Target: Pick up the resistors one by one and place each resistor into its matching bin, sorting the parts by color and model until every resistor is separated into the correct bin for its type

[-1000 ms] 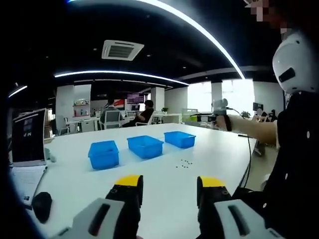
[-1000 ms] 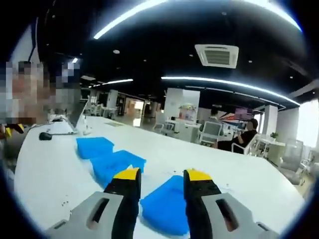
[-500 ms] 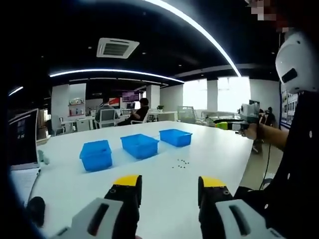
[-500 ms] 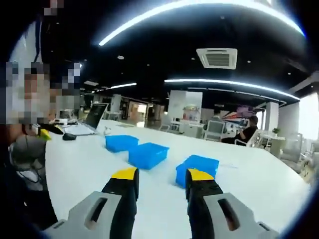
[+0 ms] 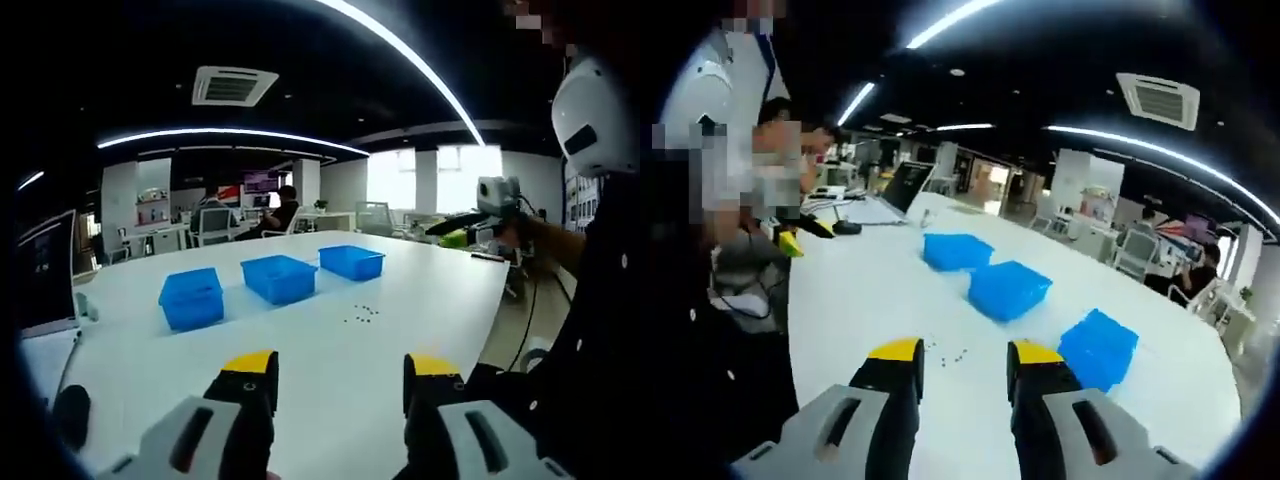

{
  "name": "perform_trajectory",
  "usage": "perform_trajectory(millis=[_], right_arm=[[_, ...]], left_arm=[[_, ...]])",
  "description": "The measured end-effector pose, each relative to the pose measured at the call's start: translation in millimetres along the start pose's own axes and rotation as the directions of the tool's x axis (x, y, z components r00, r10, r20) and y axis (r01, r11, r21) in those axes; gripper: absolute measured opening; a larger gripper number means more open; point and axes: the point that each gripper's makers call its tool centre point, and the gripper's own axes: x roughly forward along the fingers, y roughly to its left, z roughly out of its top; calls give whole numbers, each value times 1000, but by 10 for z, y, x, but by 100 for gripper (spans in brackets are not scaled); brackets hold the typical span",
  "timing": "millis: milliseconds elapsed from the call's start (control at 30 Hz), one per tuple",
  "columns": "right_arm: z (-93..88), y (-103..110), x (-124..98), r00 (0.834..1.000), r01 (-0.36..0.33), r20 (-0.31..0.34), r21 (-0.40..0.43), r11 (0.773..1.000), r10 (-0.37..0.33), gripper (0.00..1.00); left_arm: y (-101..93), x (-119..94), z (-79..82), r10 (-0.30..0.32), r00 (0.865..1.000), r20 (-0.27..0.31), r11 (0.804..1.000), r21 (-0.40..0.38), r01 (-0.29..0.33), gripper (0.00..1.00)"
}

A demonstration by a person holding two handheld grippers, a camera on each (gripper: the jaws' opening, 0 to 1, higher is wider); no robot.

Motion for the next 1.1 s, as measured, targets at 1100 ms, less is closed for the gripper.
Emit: perform_trajectory(millis=[1100], right_arm=[[-676, 657, 1700, 607, -732, -687, -286, 619, 400, 20]], left_arm=[[-71, -233, -148, 34, 999, -38, 999, -25, -35, 56]])
